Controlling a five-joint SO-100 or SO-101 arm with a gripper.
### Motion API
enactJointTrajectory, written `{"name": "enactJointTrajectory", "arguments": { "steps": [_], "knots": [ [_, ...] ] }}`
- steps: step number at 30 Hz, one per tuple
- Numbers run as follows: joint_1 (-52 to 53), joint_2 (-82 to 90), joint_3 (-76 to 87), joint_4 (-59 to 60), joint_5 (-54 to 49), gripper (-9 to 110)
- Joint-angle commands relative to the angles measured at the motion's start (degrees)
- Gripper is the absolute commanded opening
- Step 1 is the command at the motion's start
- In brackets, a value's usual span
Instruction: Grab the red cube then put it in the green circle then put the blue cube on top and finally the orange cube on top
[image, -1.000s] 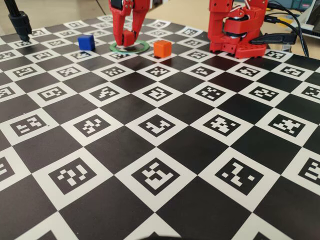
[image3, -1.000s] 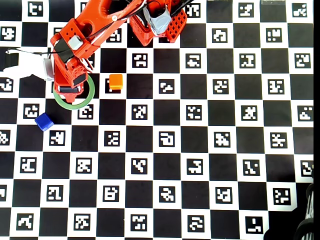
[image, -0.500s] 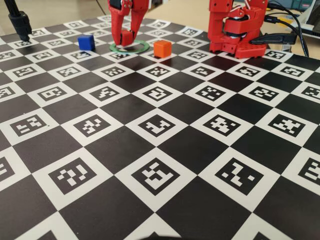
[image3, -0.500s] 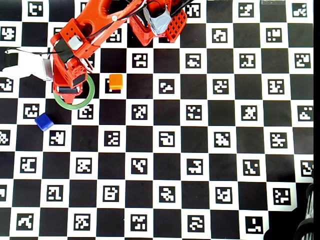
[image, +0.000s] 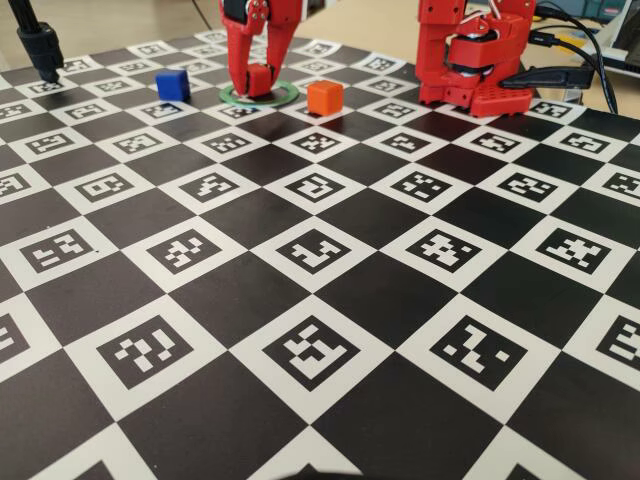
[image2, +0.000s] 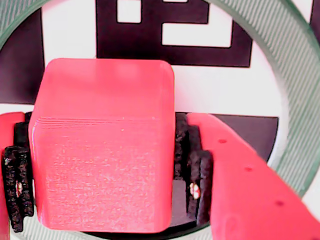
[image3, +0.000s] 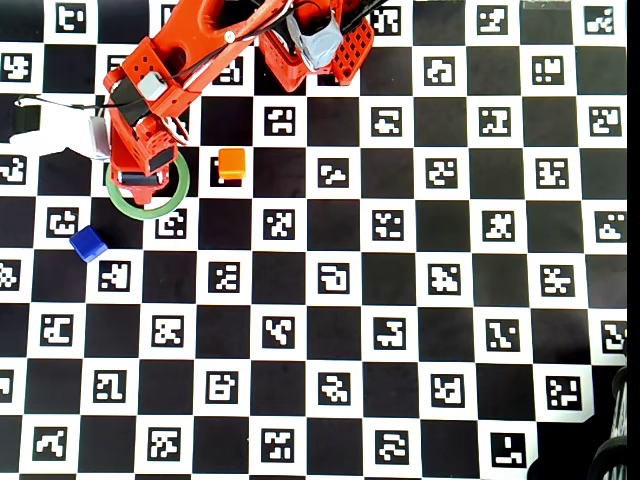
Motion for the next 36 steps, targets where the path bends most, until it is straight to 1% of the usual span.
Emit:
{"name": "enactJointTrajectory", "arguments": {
  "steps": [1, 19, 21, 22, 24, 26, 28, 33, 36],
  "knots": [
    [-0.6, 1.9, -0.3, -0.5, 0.2, 1],
    [0.4, 2.1, 0.2, -0.5, -0.9, 2],
    [0.4, 2.1, 0.3, -0.4, -0.8, 6],
    [0.4, 2.1, 0.4, -0.1, -0.9, 12],
    [0.4, 2.2, 0.4, 0.0, -0.8, 17],
    [0.4, 2.2, 0.4, -0.3, -0.4, 27],
    [0.5, 2.2, 0.4, -0.3, -0.5, 34],
    [0.6, 2.3, 0.4, -0.2, -0.5, 40],
    [0.7, 2.3, 0.4, -0.2, -0.4, 41]
  ]
}}
